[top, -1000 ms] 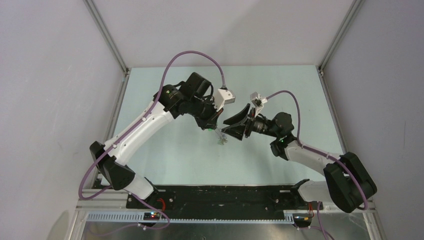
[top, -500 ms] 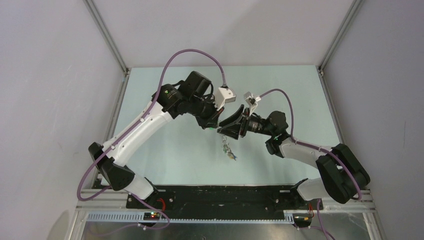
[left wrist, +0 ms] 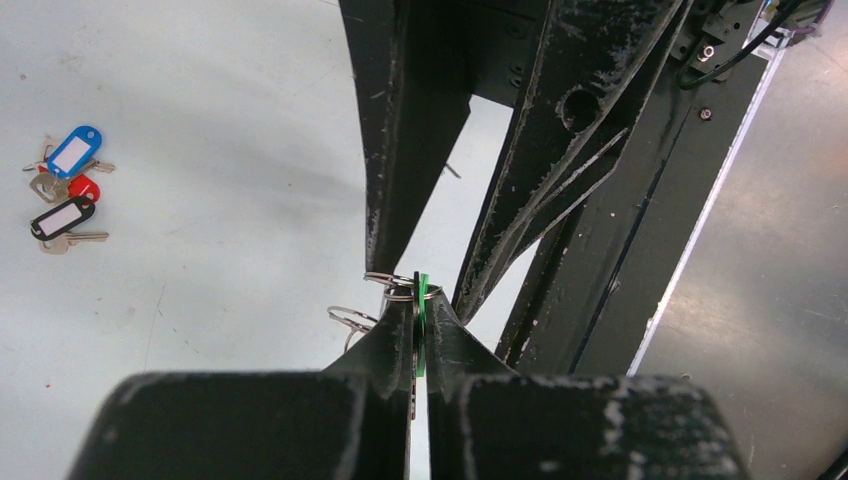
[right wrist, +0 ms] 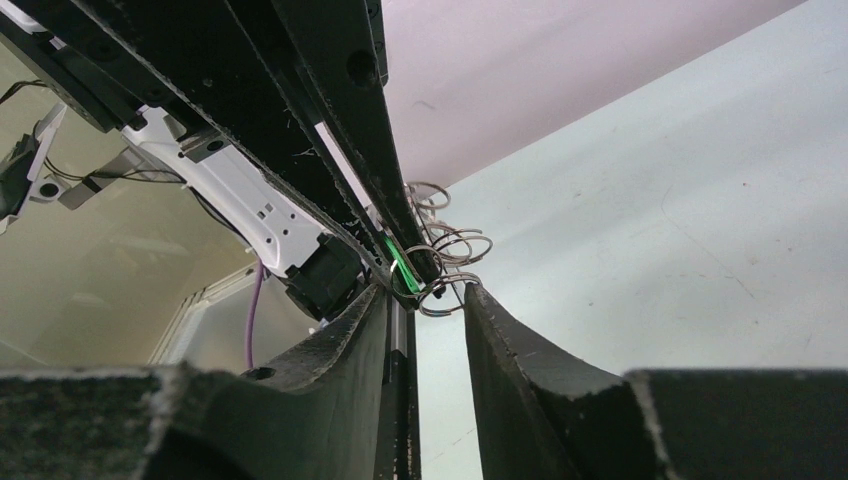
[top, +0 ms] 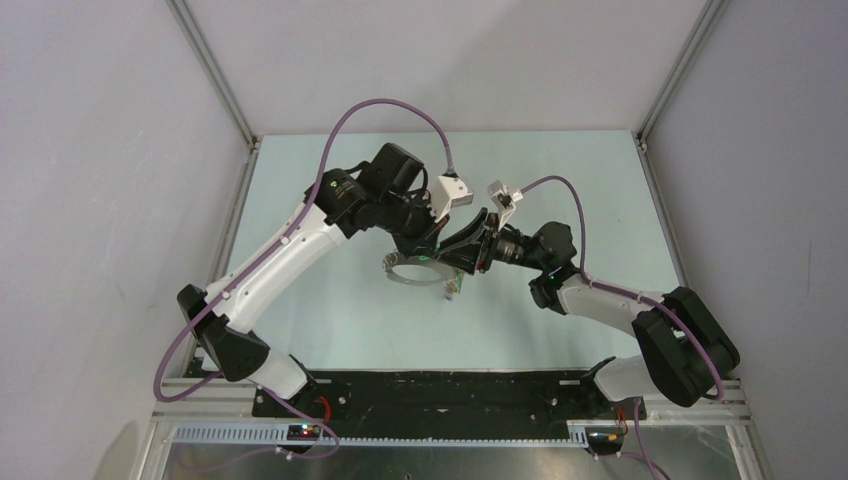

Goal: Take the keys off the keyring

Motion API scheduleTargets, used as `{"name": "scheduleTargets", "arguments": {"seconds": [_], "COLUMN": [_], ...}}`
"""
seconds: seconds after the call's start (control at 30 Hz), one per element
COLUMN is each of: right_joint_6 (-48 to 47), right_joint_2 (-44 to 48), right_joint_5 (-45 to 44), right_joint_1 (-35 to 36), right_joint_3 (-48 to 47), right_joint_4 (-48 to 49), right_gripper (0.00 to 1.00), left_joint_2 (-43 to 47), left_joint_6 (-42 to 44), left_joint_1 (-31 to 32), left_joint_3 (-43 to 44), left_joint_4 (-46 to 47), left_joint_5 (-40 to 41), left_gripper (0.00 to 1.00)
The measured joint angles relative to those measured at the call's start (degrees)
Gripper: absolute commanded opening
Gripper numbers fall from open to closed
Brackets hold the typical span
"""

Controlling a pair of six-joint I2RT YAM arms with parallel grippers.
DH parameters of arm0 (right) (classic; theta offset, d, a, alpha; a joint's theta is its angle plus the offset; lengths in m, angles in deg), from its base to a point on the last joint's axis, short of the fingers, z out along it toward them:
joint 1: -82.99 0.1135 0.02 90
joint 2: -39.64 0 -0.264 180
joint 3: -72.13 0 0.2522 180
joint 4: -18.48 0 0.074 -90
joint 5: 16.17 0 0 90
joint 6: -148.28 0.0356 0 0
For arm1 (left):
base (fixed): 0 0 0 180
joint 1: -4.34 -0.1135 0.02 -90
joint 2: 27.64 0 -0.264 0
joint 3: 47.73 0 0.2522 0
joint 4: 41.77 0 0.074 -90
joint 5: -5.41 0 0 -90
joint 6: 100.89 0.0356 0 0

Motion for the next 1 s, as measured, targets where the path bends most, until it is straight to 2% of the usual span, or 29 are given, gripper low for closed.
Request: {"name": "scheduleTargets", "arguments": {"seconds": [0.27,0.6,0.77,1.0], "right_joint_6": [-0.8,-4.5,-12.4,-23.5], "right_joint_2": [0.0,1.0,5.4,10.8], "right_joint_5": [0.7,1.6,-1.2,-7.2], "right_joint_1": [0.2,0.8,2.9,7.0], "right_joint_3": [-0.1,-0.1,-0.1,-0.1], "right_joint_4": [0.0,-2.2,-9.8,-19.5], "right_gripper": [0.17,0.05,0.02,0.01], "left_joint_2": [0.0,0.5,1.0,1.5], "left_joint_6": [0.0,0.0,-0.1,-0.1], "left_joint_1": [0.0,0.1,0.2,0.5], "left_joint_3": [0.0,0.0,0.0,0.0], "left_joint_4": [-0.2,-1.1,-2.2,-3.7], "left_joint_5": [0.3,1.5,1.2,1.0], "left_gripper": [0.00,0.00,0.00,0.00]}}
